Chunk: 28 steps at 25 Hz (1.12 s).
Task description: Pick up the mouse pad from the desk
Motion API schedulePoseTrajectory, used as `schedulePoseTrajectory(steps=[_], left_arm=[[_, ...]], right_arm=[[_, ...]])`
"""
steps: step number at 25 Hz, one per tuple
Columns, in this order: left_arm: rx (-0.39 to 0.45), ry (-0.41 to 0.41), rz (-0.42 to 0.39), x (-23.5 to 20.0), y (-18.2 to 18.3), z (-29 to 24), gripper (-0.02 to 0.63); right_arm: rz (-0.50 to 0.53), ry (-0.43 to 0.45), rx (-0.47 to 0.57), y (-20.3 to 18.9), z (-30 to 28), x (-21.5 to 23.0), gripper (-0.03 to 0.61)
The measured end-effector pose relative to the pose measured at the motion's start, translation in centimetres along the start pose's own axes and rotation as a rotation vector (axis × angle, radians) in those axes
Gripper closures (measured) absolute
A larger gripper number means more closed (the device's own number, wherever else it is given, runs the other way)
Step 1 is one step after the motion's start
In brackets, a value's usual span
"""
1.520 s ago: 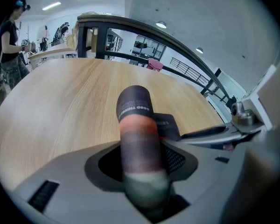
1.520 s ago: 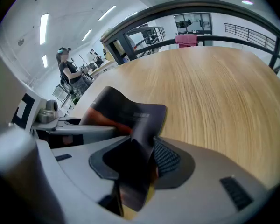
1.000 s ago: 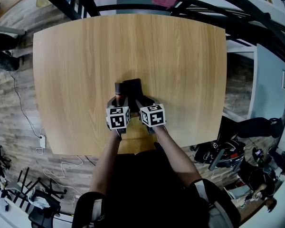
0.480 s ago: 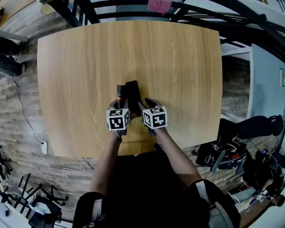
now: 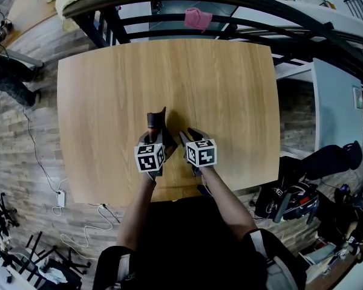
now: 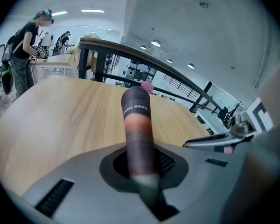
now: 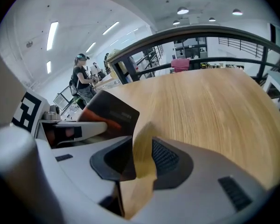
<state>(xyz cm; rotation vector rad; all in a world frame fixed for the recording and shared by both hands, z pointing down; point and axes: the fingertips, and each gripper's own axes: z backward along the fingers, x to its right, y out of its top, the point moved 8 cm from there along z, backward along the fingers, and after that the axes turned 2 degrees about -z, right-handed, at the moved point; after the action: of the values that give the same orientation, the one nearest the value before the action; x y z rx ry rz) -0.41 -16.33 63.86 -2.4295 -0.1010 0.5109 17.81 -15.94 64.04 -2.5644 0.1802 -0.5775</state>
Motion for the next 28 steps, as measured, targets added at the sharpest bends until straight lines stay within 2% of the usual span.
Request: schedulePoseTrajectory(steps=[5, 8, 14, 22, 28], left_arm=[[0.076, -0.005, 0.002, 0.0, 1.4, 2.5, 0.571], [0.145, 0.001, 0.008, 0.0, 2.4, 4.6, 0.571], [0.257, -0.002, -0.027, 0.0, 4.3, 9.2, 0.571], [0.351, -0.029, -0.076, -0.8, 4.7, 15.3, 0.571], [0.395, -0.084, -0.126, -1.2, 4.6, 19.6, 0.571]], right_arm=[[-0.008, -0.009, 0.083, 1.5, 2.3, -0.7, 0.450], [-0.009, -0.015, 0.133, 2.1, 3.6, -1.5, 0.481], [-0.004, -0.020, 0.229, 3.0, 6.4, -4.0, 0.518], [0.013, -0.038, 0.378, 2.7, 10.3, -9.0, 0.535], [0.017, -0.062, 0.476, 2.4, 13.3, -12.7, 0.540]])
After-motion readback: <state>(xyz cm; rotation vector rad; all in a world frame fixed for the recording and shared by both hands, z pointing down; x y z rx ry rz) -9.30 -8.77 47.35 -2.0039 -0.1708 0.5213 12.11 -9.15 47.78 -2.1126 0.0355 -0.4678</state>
